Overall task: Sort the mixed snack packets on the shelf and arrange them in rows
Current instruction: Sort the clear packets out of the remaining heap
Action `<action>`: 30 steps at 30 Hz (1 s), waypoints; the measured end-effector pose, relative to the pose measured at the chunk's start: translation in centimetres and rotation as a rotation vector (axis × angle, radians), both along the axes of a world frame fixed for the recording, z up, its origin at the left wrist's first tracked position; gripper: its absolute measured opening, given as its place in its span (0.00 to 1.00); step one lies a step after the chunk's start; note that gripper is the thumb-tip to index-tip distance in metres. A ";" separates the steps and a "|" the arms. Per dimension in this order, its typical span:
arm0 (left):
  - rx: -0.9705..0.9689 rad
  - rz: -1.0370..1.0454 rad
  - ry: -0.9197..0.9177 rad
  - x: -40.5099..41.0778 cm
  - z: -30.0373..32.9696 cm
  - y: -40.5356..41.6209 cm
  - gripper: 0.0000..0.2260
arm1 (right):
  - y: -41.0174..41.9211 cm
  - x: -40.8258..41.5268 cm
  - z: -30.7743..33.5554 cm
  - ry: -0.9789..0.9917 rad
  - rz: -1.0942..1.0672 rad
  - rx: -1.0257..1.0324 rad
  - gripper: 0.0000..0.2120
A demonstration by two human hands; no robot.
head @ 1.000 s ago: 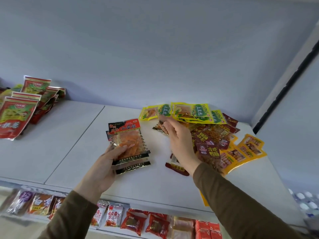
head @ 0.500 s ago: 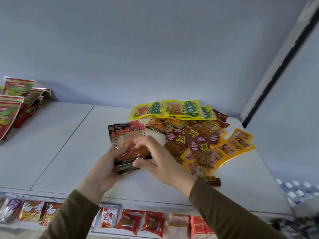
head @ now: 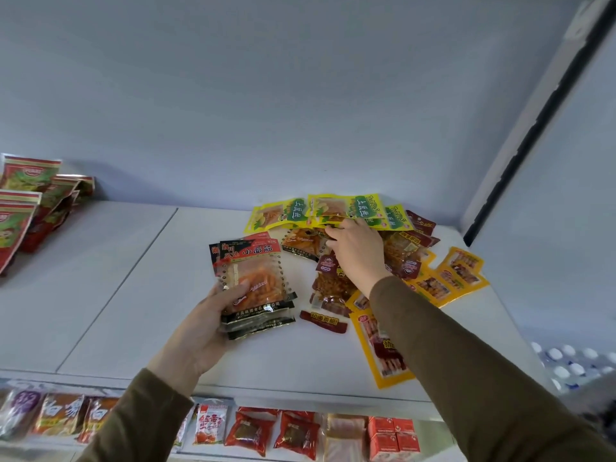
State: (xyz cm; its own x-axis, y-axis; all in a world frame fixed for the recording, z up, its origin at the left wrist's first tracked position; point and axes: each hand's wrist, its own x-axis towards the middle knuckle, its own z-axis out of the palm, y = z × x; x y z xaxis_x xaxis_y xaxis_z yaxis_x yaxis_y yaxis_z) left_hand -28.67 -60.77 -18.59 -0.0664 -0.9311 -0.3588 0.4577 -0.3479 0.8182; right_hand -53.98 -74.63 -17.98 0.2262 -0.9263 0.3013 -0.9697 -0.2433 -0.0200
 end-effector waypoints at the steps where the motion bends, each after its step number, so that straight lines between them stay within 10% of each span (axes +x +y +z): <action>1: 0.003 -0.002 0.001 0.0 0.0 0.0 0.22 | 0.0 0.0 0.3 -0.040 -0.004 -0.015 0.16; 6: 0.015 -0.027 -0.017 0.2 0.0 0.1 0.22 | 1.5 -0.6 3.4 -0.255 -0.031 -0.177 0.16; 13: 0.014 -0.077 -0.019 -0.4 0.4 -0.1 0.22 | 6.7 0.2 6.8 -1.030 0.291 -0.019 0.11; 20: 0.038 -0.130 0.202 -0.7 1.8 -0.9 0.38 | 10.1 2.4 1.5 -0.726 0.706 0.205 0.16; 25: 0.034 -0.148 0.164 -0.8 1.1 -0.7 0.23 | 11.0 4.3 1.0 -0.671 0.761 0.310 0.16; 30: 0.099 -0.021 0.148 0.4 0.8 0.0 0.24 | 10.2 5.3 1.4 -1.080 0.583 0.600 0.25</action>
State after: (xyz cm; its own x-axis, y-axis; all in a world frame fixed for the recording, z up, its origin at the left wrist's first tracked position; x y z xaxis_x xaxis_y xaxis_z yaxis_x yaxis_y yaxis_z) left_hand -28.28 -60.81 -17.82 -0.1441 -0.8895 -0.4336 0.5628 -0.4340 0.7035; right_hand -48.68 -64.43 -16.56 0.5354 -0.8284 0.1646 -0.1650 -0.2936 -0.9416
